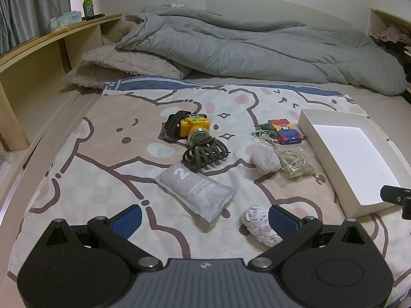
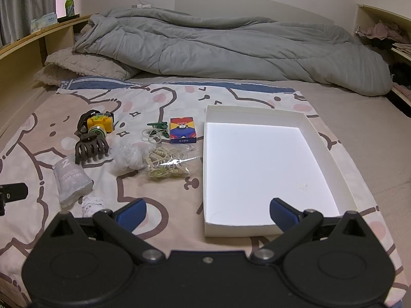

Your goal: Organize objects

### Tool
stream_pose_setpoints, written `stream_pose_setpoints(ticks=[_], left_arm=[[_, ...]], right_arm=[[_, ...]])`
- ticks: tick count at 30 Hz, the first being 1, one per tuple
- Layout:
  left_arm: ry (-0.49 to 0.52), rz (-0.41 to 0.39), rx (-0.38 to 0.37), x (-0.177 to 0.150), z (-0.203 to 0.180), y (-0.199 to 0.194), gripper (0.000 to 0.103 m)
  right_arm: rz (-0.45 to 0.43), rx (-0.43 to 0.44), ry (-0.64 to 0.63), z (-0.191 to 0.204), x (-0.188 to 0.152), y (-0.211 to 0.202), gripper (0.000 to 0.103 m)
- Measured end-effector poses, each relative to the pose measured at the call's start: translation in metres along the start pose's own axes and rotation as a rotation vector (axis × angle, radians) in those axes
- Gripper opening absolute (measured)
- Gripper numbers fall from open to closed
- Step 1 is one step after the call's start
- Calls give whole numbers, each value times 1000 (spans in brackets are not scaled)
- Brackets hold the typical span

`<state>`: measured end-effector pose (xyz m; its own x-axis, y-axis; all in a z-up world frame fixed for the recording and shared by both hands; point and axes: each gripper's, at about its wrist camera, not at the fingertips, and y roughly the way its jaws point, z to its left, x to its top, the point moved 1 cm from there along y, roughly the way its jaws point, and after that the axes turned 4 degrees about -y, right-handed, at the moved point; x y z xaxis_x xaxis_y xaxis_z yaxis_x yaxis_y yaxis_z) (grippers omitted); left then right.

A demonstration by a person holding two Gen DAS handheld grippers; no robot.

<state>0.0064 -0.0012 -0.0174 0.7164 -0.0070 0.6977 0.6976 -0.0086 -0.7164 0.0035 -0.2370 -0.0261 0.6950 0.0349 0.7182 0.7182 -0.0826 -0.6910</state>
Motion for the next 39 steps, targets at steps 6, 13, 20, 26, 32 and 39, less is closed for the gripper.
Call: stream_pose_setpoints(ticks=[6,13,20,26,32,39], left_arm=[[1,2,0,1,0,1,103],[0,4,0,2,0,1,103],[0,5,-1,2,0,0,103],[1,4,-1,2,0,0,103],[3,3,-3,2,-1,-1,103],[-4,-15,-23,7,-2,-6,103]], right_arm=[[0,0,-1,0,0,0,103],[2,0,-2,0,-1,0,103],[1,0,-2,0,0,0,103],[2,0,-2,0,0,0,103],[1,0,-2,0,0,0,103],[-16,2,3,0,2,-4,103]])
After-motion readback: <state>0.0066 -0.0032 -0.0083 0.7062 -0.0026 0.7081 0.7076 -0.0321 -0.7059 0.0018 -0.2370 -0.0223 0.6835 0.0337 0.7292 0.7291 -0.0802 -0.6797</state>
